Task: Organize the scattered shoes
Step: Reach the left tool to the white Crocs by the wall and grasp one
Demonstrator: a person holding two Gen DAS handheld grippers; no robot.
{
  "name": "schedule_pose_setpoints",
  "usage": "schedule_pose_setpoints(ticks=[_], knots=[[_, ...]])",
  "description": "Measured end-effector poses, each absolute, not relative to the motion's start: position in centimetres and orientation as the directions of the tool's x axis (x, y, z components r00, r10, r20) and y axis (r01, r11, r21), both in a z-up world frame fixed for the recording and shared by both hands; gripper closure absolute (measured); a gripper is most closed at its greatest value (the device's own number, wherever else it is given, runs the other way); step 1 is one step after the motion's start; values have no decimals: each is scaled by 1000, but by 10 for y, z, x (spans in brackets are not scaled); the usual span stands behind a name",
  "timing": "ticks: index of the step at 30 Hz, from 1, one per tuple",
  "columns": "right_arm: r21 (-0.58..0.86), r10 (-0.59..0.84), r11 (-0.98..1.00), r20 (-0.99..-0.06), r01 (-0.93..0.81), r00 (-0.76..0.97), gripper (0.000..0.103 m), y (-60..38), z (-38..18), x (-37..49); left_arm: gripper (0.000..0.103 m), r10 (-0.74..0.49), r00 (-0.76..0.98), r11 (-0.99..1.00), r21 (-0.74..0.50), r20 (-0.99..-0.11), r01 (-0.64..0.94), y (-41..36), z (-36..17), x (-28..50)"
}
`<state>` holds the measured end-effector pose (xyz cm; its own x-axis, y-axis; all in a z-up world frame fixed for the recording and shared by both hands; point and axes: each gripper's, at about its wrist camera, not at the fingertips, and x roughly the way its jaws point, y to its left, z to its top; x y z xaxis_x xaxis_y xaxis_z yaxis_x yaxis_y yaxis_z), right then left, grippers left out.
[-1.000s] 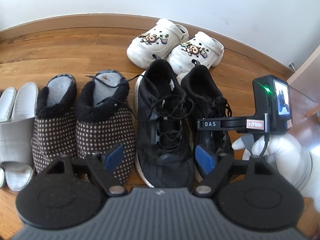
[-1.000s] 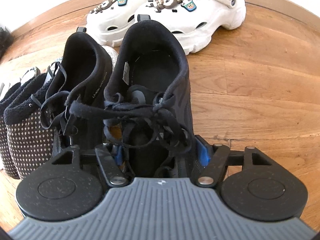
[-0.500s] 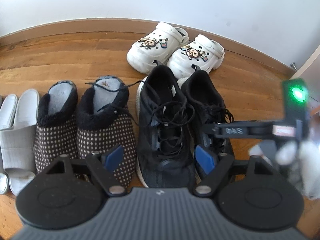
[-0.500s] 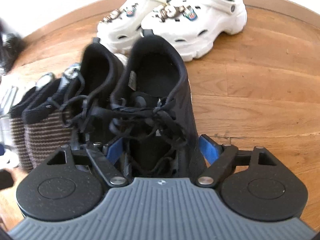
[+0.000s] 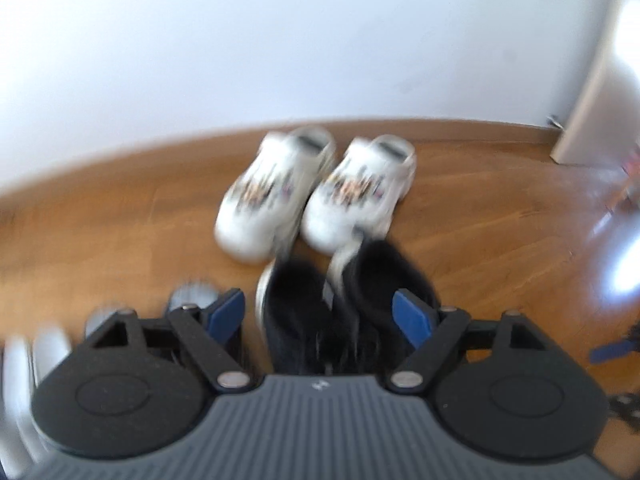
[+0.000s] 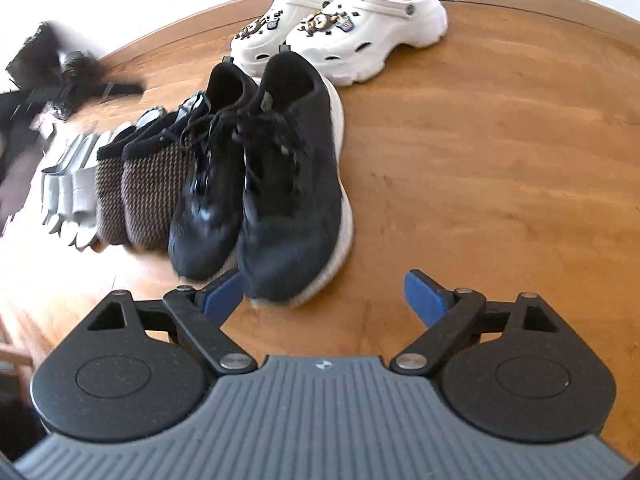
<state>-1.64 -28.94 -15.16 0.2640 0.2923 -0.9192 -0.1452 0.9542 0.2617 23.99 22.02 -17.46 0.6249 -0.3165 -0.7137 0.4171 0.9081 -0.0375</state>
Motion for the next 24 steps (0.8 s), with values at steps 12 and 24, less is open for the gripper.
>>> schedule_pose_setpoints(ticks=[12,24], knots=[[314,345,938,-884,-144,316,9,-319,-153,-4,17,-475,528,691,73,-704,719,114,-201,365],[325,342,940,-910,-107,234,9,-345,-187,-9,14,-377,445,701,64,-812,711,58,-301,423]])
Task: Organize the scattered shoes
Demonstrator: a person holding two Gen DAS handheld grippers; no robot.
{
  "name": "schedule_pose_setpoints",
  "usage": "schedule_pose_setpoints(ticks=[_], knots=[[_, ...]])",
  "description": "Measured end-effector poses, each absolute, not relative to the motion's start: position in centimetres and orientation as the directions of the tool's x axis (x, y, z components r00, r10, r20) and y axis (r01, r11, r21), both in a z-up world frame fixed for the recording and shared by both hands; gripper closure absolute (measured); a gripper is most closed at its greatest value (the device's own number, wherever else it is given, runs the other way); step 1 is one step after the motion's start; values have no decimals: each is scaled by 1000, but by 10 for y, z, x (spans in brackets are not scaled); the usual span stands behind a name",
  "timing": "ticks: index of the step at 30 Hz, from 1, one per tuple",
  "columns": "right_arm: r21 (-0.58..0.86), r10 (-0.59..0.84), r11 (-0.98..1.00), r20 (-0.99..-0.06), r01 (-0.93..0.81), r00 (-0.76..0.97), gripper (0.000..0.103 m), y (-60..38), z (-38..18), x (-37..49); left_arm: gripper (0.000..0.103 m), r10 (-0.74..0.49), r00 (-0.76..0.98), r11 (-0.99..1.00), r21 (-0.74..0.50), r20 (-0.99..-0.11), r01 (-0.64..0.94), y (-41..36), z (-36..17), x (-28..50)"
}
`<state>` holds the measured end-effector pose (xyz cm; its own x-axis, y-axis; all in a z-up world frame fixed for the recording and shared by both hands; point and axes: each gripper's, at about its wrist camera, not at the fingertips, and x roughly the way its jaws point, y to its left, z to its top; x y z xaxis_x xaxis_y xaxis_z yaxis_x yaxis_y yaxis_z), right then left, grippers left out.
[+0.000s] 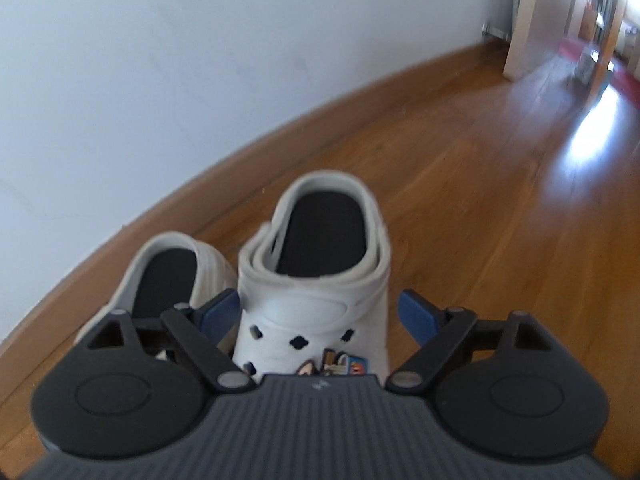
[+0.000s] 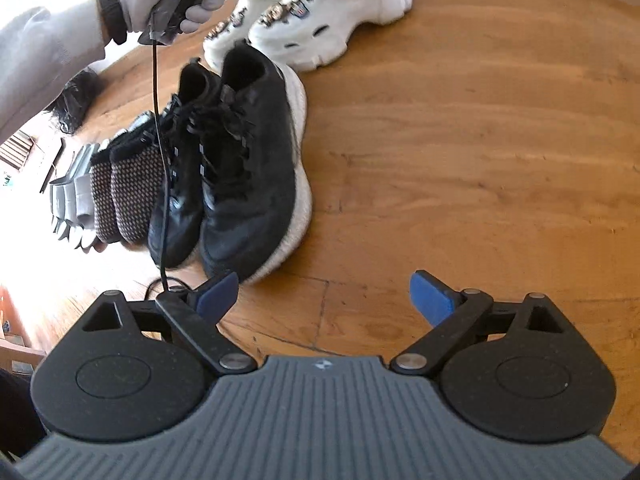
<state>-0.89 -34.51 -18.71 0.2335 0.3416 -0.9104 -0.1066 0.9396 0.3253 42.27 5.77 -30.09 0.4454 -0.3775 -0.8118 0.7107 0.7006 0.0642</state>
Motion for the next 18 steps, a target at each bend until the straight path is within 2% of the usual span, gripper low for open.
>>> schedule_pose_setpoints(ticks=[3,7,11,15,18], knots=[[332,343,939,-915,-87,213,9,-352,-196,-9,10,-312,479,724,121,-821,679,43,-314,417],[335,347,938,-918,-92,195,9,-357,-202,-11,13,-270,509,802,101,-818,588,3,-313,409],[334,342,939,-925,-76,165,9,-363,-211,-14,18,-360,468,791,2,-807,611,-39,-299,398],[345,351,936,-924,-66,154,9,-364,-216,-14,17,-368,493,718,96,-788,690,-48,-284,374],[357,364,931,-918,-74,155,9,-362,-215,-14,12,-402,527,641,181,-748,746,-16,-267,359]])
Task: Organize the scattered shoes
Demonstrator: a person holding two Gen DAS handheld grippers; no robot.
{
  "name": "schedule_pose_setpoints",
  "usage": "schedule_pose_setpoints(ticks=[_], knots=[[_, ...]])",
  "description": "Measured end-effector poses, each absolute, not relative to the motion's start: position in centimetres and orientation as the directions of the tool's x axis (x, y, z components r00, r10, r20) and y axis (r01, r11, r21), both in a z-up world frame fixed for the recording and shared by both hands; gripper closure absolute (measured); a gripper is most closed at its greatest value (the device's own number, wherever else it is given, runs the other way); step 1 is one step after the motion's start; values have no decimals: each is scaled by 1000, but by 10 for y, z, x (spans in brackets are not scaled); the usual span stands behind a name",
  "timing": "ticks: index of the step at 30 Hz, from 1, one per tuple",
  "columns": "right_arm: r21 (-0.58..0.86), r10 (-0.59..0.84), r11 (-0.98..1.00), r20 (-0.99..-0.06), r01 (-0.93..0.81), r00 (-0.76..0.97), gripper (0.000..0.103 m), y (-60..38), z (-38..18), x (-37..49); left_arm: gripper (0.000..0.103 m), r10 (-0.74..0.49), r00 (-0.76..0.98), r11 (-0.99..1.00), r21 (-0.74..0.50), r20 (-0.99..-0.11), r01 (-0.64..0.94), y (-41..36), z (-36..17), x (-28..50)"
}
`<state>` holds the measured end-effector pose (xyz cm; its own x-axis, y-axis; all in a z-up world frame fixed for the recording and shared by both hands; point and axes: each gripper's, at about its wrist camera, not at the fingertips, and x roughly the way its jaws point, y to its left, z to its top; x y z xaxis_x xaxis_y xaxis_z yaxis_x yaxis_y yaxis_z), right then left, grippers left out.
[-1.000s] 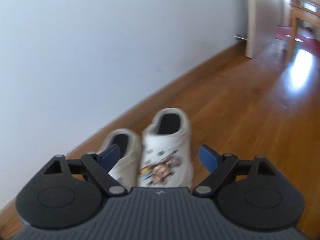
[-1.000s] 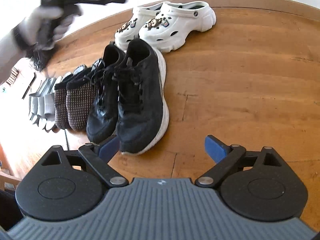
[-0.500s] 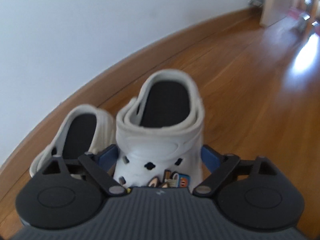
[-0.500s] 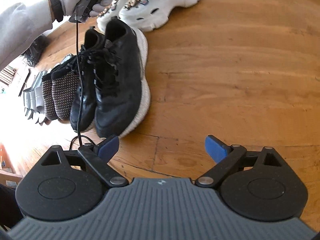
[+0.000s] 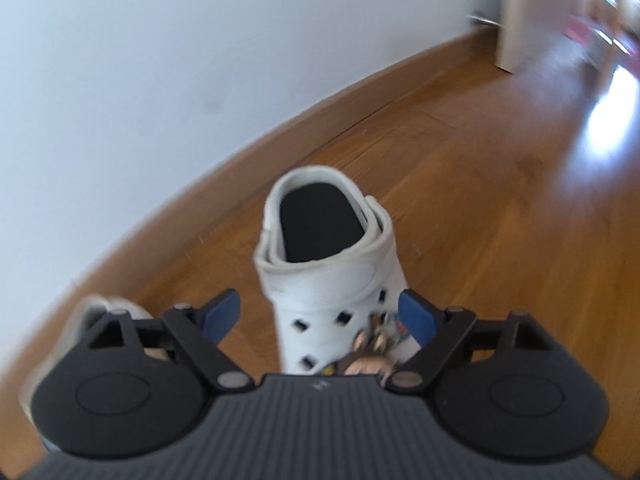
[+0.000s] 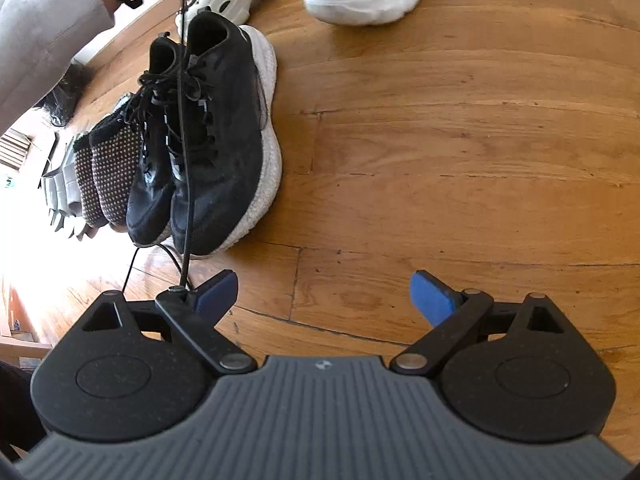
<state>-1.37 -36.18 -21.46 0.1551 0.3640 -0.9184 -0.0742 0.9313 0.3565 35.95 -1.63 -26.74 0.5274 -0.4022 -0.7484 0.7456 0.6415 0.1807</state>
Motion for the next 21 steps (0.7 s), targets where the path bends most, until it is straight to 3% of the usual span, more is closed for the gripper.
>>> schedule_pose_setpoints(ticks=[1,5,9,13,19,21], knots=[[357,364,931,-919,-75,154,9,-361,-215,-14,7,-413,553,622,219,-724,752,8,-260,356],[365,372,928,-917,-76,141,9,-358,-218,-13,5,-318,694,682,353,-646,641,87,-253,367],[364,371,928,-921,-80,120,9,-353,-223,-12,5,-252,694,744,323,-675,585,139,-266,392],[372,378,925,-921,-73,96,9,-347,-227,-10,5,-296,595,789,160,-747,593,161,-287,426],[379,382,924,-920,-48,89,9,-345,-227,-11,2,-199,576,791,217,-793,572,139,-316,447],[377,379,926,-921,-39,87,9,-346,-227,-12,9,-200,571,805,198,-796,559,135,-317,449]])
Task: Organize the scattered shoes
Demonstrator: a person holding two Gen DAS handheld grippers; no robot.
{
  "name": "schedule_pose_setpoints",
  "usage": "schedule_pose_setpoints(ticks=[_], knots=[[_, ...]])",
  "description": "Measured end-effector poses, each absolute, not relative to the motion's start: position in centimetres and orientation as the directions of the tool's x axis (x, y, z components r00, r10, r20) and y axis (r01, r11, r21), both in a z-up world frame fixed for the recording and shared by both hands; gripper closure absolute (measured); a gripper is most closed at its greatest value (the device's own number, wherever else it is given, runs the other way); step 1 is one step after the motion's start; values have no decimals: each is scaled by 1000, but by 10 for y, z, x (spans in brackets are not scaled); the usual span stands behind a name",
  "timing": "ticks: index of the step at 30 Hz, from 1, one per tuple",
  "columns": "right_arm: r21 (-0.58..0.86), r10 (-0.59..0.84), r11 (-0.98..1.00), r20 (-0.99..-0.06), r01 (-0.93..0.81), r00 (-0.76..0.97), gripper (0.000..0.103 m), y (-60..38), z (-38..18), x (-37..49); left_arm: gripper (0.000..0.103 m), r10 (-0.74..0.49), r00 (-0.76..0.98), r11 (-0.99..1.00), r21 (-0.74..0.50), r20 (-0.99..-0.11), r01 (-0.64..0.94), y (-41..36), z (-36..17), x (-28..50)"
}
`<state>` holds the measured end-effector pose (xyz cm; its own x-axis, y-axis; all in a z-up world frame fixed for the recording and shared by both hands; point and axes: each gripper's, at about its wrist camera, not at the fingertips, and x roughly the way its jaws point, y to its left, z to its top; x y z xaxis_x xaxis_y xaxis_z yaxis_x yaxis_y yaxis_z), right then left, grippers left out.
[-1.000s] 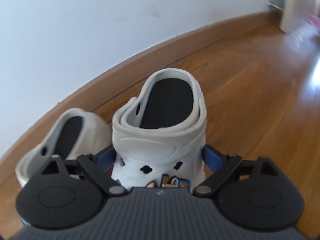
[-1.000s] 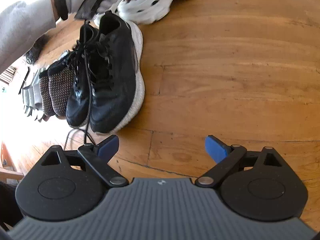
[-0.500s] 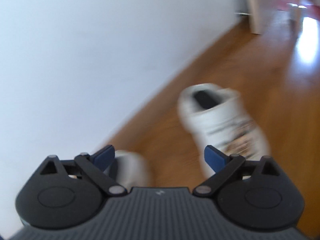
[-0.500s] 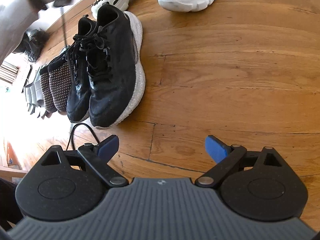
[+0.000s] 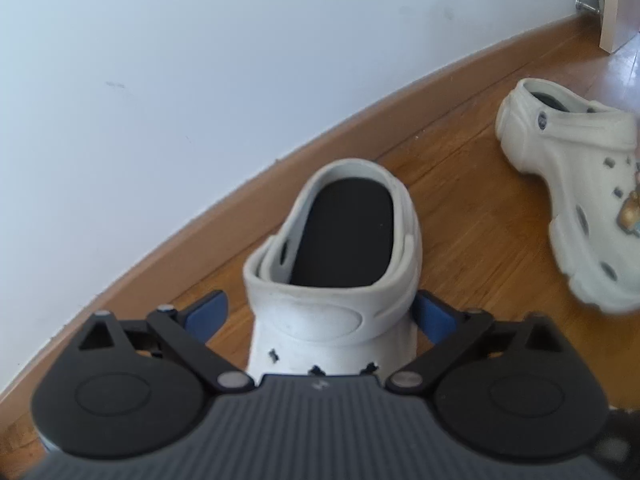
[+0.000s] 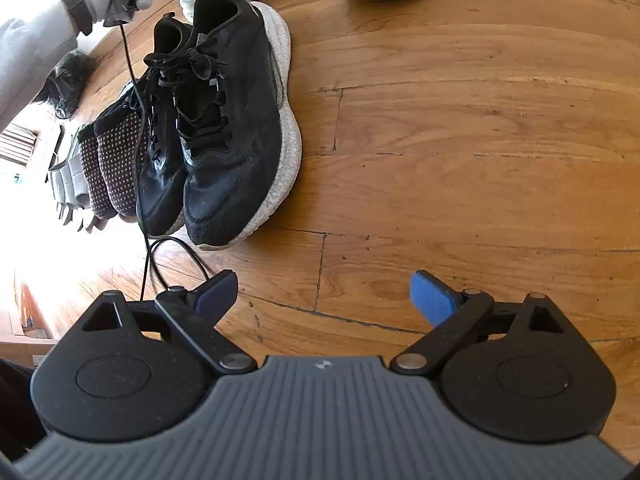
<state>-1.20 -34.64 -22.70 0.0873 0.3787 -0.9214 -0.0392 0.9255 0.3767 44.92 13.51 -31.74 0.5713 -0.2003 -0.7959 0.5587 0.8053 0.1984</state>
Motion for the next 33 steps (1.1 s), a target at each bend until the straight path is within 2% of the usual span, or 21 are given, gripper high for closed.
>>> schedule_pose_setpoints(ticks=[7,10,21,24,30,33], knots=[[366,364,931,-928,9,75,9,-356,-231,-16,23,-123,589,870,199,-799,452,127,-305,454],[367,366,930,-928,15,71,9,-356,-232,-18,24,-111,580,857,218,-807,467,118,-302,453],[384,382,923,-921,21,74,9,-361,-234,-16,27,-224,623,834,183,-750,520,82,-232,421],[386,383,922,-920,15,82,9,-363,-231,-18,26,-255,576,835,124,-776,536,68,-224,417],[393,389,919,-916,30,98,9,-369,-225,-22,27,-178,472,888,65,-864,454,28,-238,426],[397,390,917,-914,39,113,9,-375,-219,-27,27,-188,433,902,20,-881,431,19,-239,427]])
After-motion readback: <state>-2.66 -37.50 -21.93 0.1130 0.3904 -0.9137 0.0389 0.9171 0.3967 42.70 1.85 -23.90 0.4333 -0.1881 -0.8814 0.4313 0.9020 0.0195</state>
